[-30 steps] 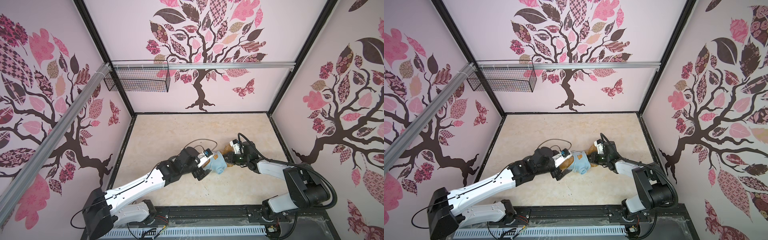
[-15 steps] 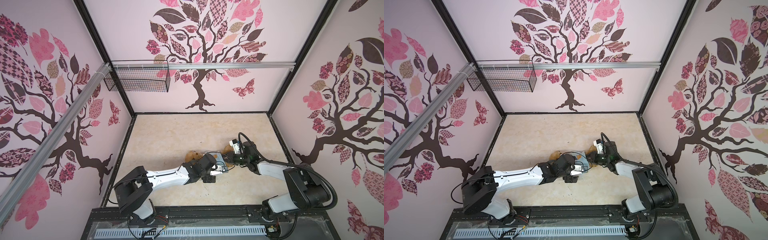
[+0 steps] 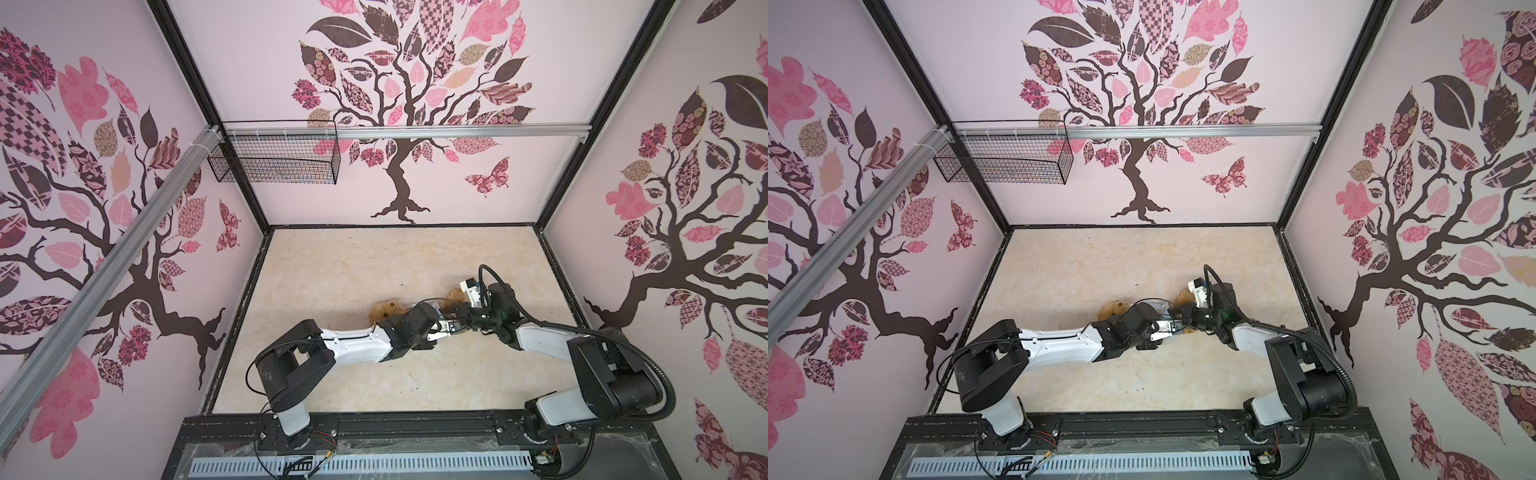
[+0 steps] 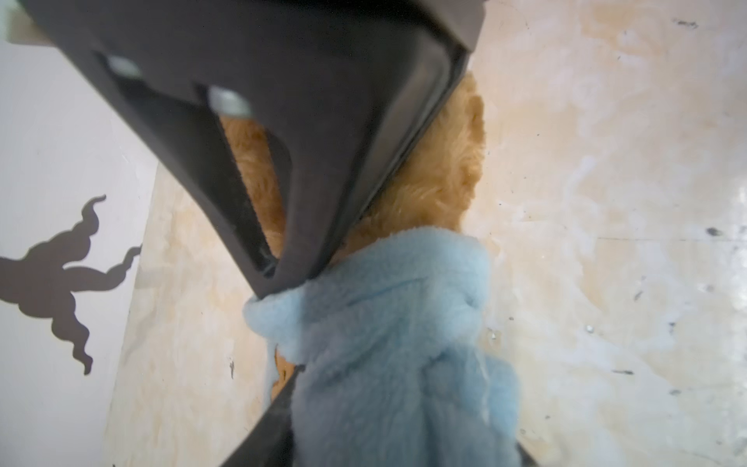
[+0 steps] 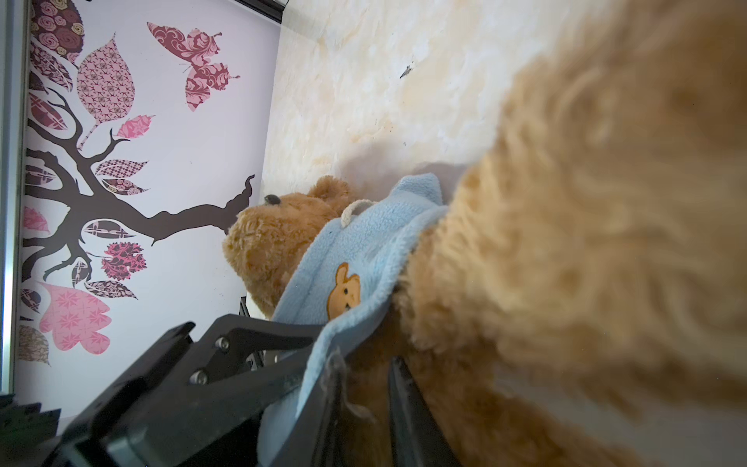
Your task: Dress the teddy bear
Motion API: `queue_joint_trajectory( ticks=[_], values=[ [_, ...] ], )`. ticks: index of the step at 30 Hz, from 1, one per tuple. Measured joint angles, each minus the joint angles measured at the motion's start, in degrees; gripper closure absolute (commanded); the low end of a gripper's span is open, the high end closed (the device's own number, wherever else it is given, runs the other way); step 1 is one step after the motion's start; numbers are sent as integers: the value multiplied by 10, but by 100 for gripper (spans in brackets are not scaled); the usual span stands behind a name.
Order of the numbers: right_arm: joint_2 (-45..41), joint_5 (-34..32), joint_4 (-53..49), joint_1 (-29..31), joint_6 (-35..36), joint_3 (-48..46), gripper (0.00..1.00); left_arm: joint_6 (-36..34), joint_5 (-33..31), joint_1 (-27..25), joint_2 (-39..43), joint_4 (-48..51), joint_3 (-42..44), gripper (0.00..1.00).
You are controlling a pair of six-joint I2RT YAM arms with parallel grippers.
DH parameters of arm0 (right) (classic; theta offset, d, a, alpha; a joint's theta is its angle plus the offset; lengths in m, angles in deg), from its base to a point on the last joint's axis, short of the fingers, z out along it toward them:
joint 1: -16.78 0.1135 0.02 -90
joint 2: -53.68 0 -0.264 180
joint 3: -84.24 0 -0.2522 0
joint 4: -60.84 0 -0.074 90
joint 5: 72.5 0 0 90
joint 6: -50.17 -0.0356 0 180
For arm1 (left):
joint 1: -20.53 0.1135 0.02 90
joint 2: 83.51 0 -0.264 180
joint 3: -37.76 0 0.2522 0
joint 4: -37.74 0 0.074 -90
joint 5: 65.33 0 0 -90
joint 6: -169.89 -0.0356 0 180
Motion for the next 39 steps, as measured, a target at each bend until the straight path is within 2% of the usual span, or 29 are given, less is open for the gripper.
queue_joint_trajectory(
  ticks=[3,5,10,12,16,21,25,28,31,39],
  values=[
    [-49,-7,-24,-5,22,-14,67,27,34,19,16,16,0,85],
    [-100,-16,-36,-7,38,-23,65,48,64,37,38,38,0,93],
    [-264,-57,-62,5,76,-51,60,103,168,100,101,94,0,97],
    [-327,-82,-68,26,98,-58,58,124,218,132,122,113,0,100],
    [-412,-117,-48,76,133,-91,55,159,320,200,160,146,0,100],
    [-414,-144,-26,123,177,-131,41,189,450,256,199,167,0,100],
    [-397,-196,-19,226,248,-129,31,191,537,271,208,206,-12,100],
    [-382,-229,-12,294,304,-121,28,173,582,273,208,251,-31,100],
    [-366,-248,1,319,342,-121,26,150,609,271,209,288,-47,100],
    [-359,-257,47,320,392,-123,24,89,618,253,210,360,-56,100]
  ],
)
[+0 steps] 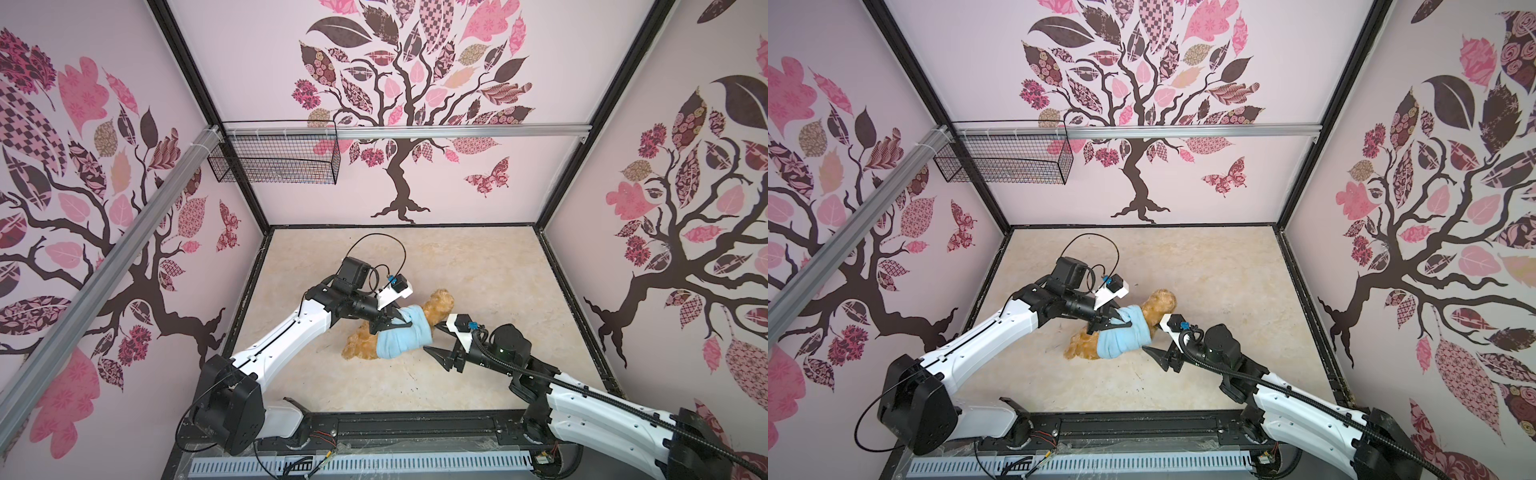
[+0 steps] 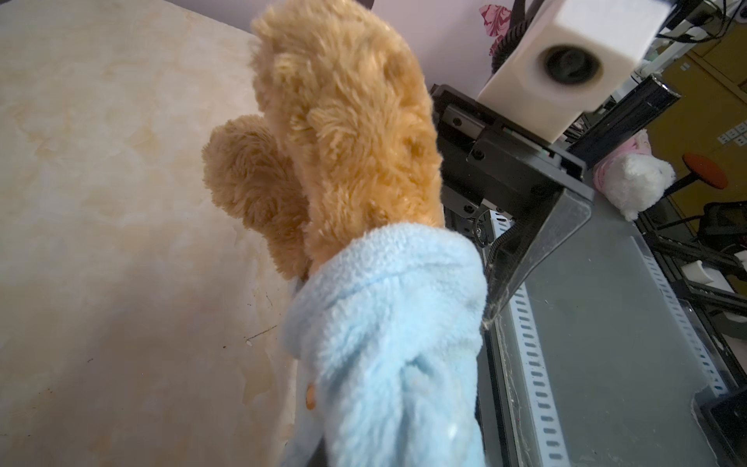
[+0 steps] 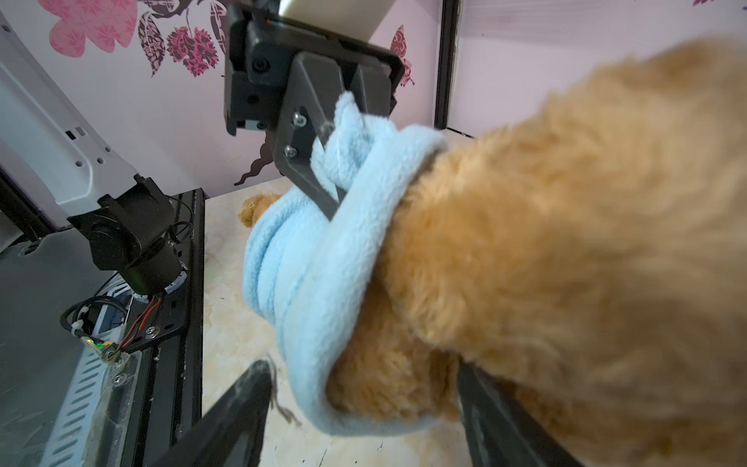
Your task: Dress the teddy bear
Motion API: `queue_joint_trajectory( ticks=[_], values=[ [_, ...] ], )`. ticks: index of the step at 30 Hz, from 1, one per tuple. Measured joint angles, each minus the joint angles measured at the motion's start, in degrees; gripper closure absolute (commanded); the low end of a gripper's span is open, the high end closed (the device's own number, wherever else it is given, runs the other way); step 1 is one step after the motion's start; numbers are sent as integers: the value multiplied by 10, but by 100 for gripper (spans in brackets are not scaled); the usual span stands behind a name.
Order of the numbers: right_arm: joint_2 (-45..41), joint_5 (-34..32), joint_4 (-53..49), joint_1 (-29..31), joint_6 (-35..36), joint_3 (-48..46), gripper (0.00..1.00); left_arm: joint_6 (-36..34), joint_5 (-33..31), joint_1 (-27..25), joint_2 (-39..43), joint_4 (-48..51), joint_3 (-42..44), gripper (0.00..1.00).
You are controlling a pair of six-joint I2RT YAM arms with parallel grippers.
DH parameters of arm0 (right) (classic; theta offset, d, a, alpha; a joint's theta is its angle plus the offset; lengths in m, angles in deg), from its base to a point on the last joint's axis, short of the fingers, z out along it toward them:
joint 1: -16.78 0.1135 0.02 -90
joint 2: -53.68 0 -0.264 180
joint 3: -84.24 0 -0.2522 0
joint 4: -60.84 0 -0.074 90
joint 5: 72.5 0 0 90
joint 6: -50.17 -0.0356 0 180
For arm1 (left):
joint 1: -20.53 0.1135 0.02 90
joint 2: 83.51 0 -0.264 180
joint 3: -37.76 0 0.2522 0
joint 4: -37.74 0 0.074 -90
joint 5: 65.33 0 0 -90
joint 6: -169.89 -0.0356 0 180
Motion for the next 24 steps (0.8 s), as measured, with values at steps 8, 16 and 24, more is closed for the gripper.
queue_joint_trajectory(
  ticks=[8,16,24],
  values=[
    [1,14,46,0,13,-23,5,-48,-14,-36,-4,49,-21,100],
    [88,74,107,0,5,-22,23,-90,-42,-59,-7,86,-32,100],
    [165,103,177,0,-16,-22,81,-87,-70,-68,-9,83,-32,74]
  ],
)
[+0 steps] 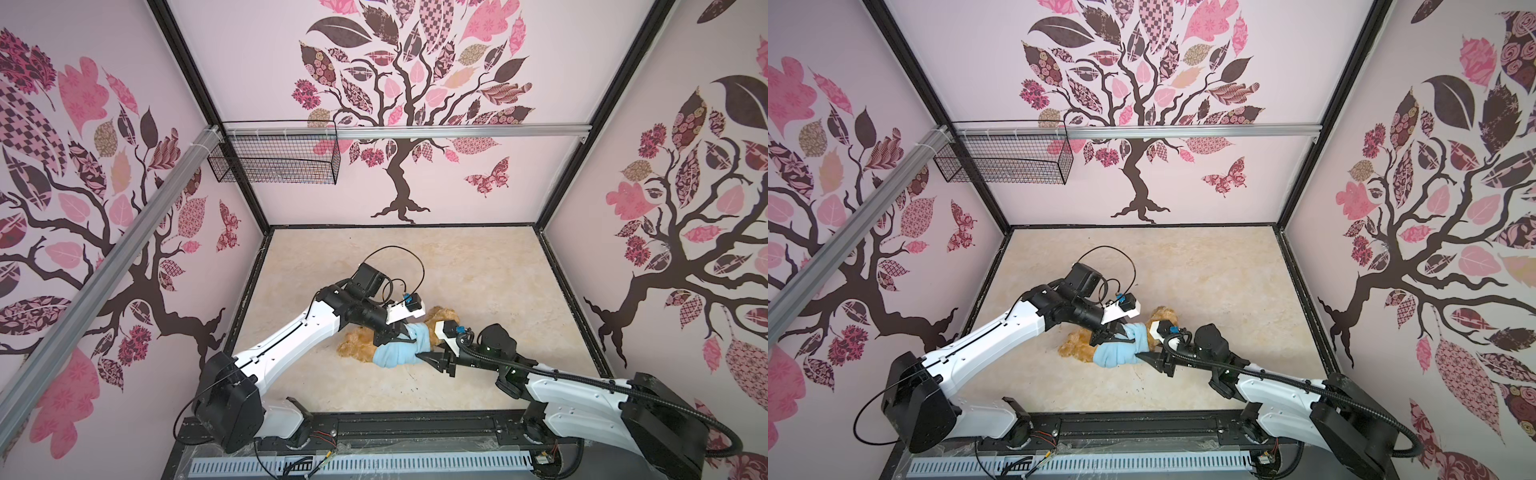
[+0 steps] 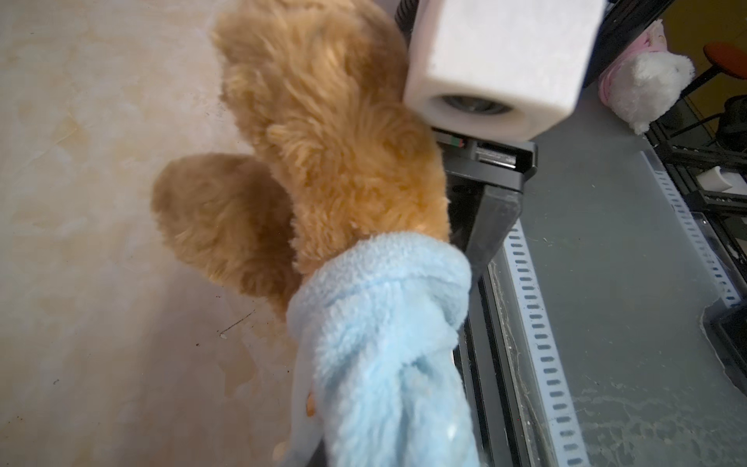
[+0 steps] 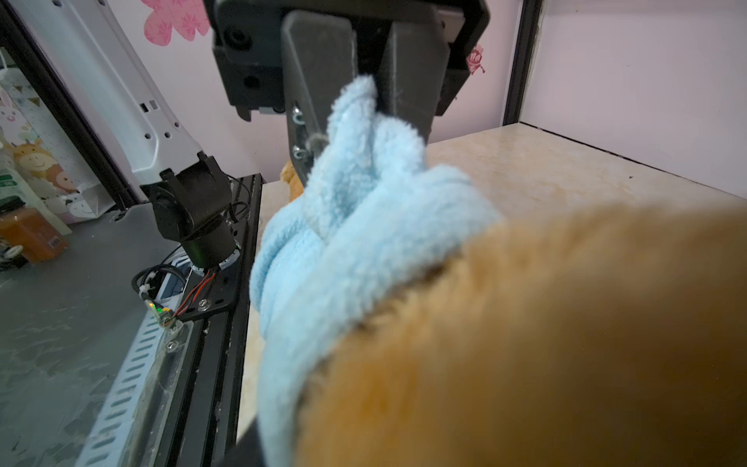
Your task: Dress the teddy bear
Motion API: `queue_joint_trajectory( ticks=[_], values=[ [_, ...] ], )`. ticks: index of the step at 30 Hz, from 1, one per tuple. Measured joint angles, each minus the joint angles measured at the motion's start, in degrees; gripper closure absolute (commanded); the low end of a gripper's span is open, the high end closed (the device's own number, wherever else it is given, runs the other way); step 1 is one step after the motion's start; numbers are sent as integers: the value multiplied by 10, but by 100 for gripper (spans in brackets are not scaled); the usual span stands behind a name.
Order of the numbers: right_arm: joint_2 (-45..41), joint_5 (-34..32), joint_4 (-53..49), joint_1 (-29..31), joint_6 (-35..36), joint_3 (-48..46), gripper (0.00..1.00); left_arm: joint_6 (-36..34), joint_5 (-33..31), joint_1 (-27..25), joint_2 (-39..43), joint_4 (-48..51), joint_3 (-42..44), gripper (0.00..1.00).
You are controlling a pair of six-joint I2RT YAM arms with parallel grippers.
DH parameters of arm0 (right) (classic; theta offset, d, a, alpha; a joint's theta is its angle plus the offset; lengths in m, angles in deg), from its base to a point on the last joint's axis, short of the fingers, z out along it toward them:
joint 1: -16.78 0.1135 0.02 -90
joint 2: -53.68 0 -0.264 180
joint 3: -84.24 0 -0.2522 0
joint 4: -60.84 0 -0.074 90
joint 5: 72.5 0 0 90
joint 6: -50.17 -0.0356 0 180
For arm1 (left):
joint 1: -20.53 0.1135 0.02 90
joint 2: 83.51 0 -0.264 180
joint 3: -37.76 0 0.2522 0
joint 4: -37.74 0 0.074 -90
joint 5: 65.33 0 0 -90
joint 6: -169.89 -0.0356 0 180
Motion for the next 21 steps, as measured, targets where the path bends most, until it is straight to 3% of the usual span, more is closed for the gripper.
queue_joint_trajectory(
  ticks=[2,5,9,12,16,21],
  values=[
    [1,-7,0,0,5,0,91,4,-3,-1,8,-4,1,56],
    [-2,-23,-3,0,18,0,94,17,-19,-8,49,-16,16,38],
    [-7,-43,-17,2,34,-4,95,44,-65,-11,145,-37,54,31],
    [-10,-58,-21,2,40,-14,95,75,-99,-12,211,-56,75,42],
    [-10,-70,-29,2,45,-20,95,118,-142,-18,254,-73,79,75],
    [-10,-76,-30,3,48,-20,95,122,-216,-81,223,-52,56,90]
  ],
)
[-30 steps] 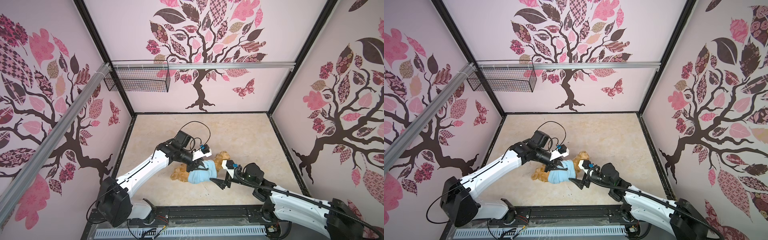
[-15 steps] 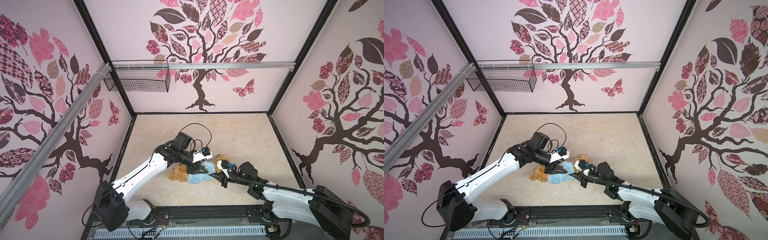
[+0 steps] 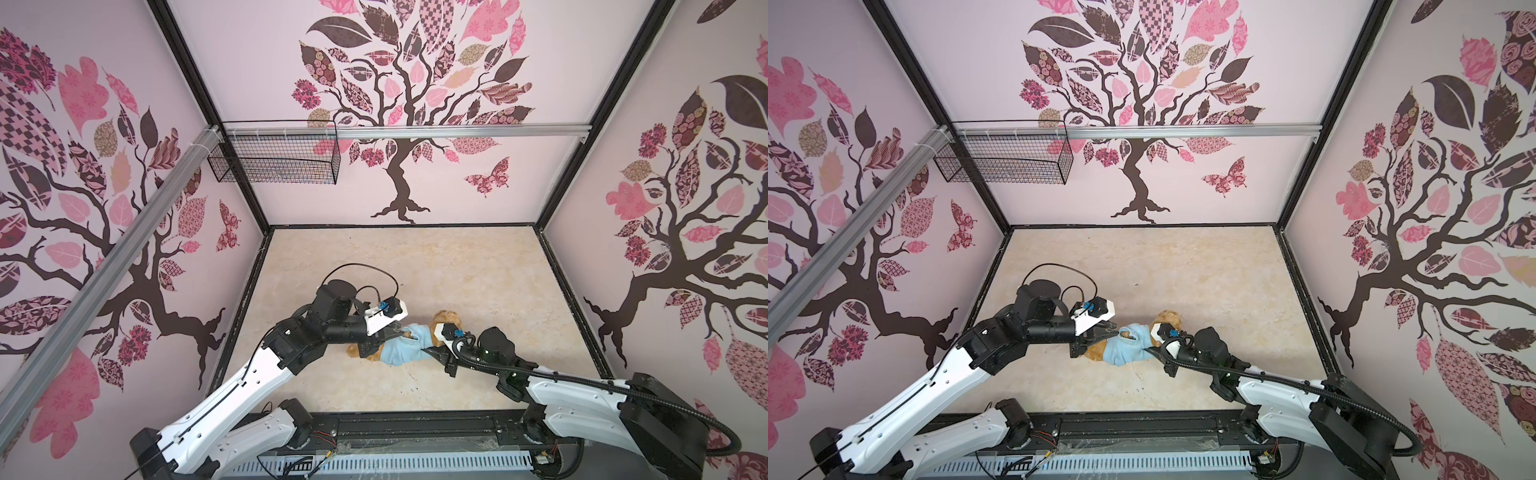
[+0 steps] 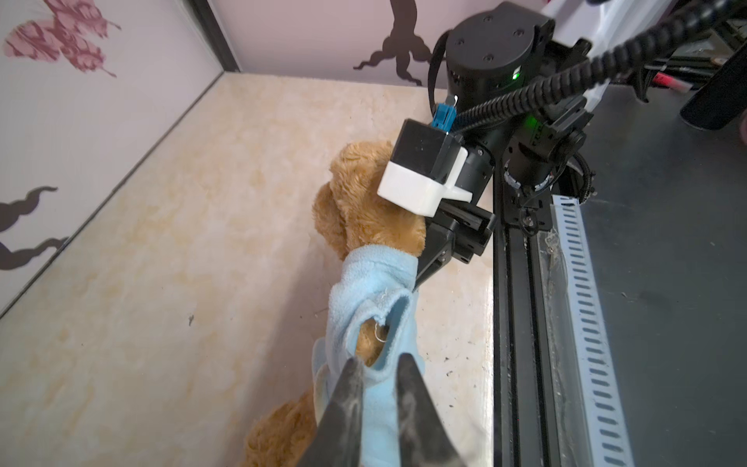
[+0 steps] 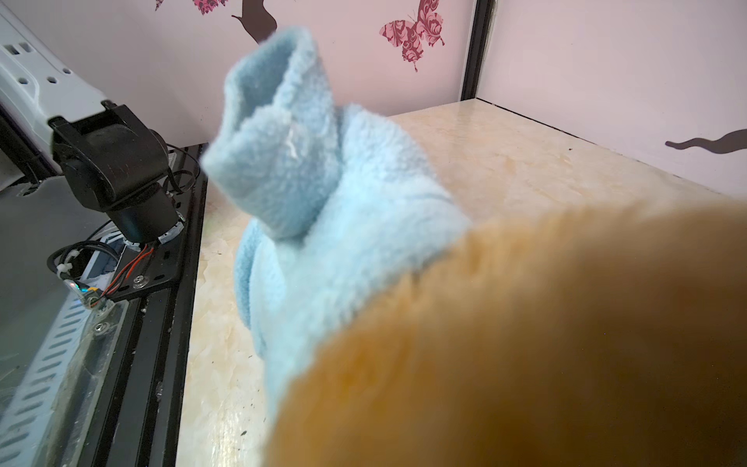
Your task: Dress the teddy bear
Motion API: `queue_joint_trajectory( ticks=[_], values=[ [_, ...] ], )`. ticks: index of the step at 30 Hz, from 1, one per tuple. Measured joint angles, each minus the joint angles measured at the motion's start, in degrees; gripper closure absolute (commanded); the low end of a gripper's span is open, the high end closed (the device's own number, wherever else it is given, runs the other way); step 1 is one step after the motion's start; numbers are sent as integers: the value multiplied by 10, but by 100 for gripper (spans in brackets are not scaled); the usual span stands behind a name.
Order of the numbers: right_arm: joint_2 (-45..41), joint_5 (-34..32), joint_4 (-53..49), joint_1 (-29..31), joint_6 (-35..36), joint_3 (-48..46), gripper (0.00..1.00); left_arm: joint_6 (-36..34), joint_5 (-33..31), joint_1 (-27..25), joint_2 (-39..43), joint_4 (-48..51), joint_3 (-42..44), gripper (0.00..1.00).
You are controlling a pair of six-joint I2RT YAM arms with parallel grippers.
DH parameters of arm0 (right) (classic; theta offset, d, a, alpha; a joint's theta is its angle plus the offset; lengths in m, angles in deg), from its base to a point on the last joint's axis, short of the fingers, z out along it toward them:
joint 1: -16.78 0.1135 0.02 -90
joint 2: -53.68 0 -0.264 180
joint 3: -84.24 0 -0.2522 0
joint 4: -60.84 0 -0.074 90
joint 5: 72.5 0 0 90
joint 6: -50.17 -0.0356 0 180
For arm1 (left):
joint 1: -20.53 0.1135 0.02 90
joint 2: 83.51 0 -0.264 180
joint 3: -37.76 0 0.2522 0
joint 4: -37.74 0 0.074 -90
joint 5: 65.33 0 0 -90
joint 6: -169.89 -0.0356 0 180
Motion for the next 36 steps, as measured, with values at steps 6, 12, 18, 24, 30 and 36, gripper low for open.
queue_joint_trajectory(
  ticks=[6,12,18,24,30,36],
  values=[
    [0,-3,-3,0,1,0,95,-28,-63,-53,-73,42,-52,100],
    [-4,-4,-11,0,1,0,95,-51,-96,-55,-115,69,-74,100],
    [-11,-5,-14,0,1,0,95,-78,-115,-55,-126,106,-83,100],
    [-11,-5,-15,0,1,0,95,-100,-145,-55,-142,118,-84,98],
    [-11,-4,-20,0,0,0,95,-103,-148,-56,-162,109,-88,89],
    [-11,-4,-19,0,0,0,95,-90,-134,-56,-183,90,-101,81]
  ],
)
